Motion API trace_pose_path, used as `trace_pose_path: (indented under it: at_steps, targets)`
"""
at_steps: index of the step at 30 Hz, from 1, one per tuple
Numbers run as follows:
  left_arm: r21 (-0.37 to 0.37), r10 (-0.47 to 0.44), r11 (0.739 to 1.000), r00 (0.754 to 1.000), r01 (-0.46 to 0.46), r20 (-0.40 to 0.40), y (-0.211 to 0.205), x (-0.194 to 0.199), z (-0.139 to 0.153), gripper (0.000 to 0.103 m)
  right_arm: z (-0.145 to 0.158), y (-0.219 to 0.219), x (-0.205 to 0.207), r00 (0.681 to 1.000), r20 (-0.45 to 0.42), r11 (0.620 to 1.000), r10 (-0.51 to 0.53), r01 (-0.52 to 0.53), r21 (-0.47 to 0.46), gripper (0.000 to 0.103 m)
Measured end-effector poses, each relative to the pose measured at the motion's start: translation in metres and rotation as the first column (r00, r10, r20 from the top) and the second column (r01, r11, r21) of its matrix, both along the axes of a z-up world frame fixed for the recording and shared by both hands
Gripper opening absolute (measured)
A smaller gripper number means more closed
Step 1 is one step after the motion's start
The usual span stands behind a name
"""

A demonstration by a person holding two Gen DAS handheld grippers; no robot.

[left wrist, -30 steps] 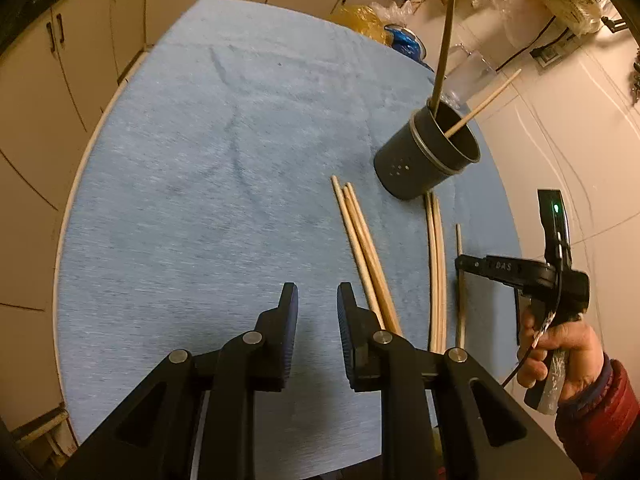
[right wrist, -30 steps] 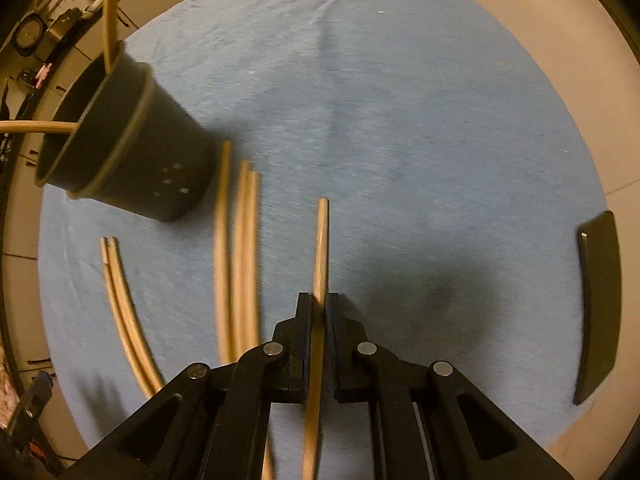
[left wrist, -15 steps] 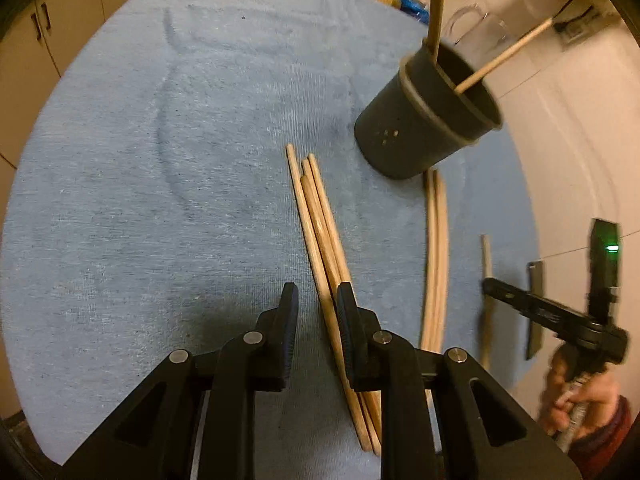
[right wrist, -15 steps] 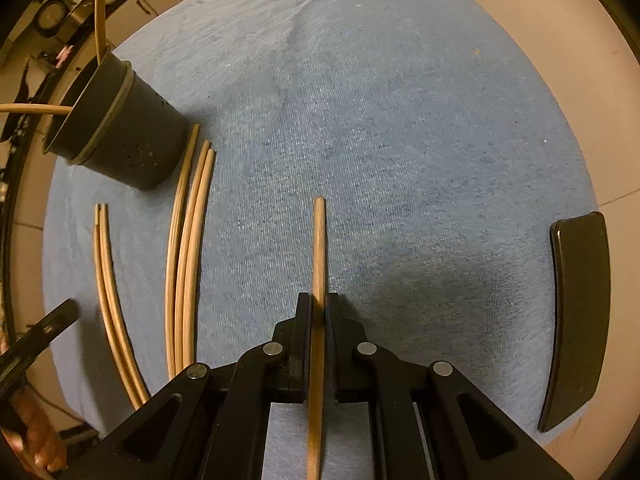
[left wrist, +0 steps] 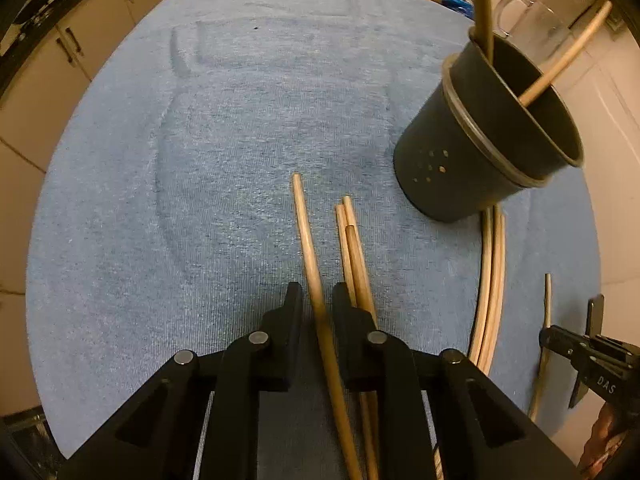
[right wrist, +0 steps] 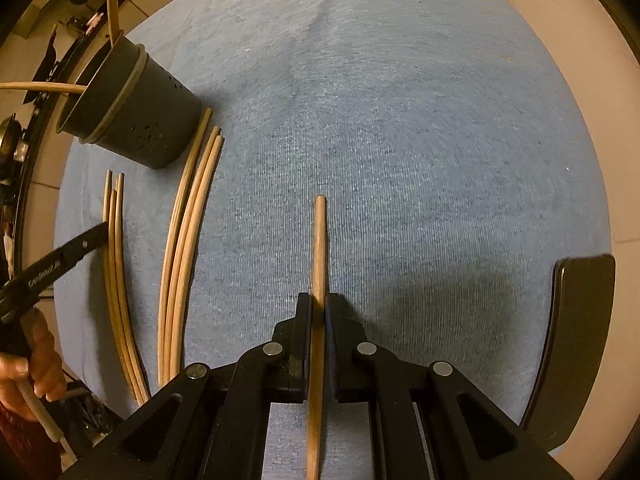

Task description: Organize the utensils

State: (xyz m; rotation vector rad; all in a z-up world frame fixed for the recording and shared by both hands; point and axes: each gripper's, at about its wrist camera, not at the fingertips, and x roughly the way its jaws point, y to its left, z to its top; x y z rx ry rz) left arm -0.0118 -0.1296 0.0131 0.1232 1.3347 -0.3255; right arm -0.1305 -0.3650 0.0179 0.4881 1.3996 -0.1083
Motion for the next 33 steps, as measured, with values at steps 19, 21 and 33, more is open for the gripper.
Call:
trace_pose_path:
  at_steps: [19, 21, 33]
  targets:
    - [-0.180, 0.171, 0.974, 0.967, -0.137, 0.188, 0.026, -0.099, 0.075, 0.006, 0.033, -0.037, -0.007, 0.952, 0.305, 0.988, 0.013, -0.060, 0.145, 0.006]
    - [-0.187, 0.158, 0.975, 0.962, -0.117, 0.223, 0.024, -0.102, 0.088, 0.006, 0.044, -0.033, -0.012, 0.935, 0.354, 0.990, -0.001, -0.050, 0.135, 0.006]
    - [-0.243, 0.117, 0.969, 0.941, -0.039, 0.317, 0.009, -0.101, 0.124, 0.006, 0.111, -0.027, -0.041, 0.858, 0.513, 0.999, 0.005, -0.023, 0.029, 0.006]
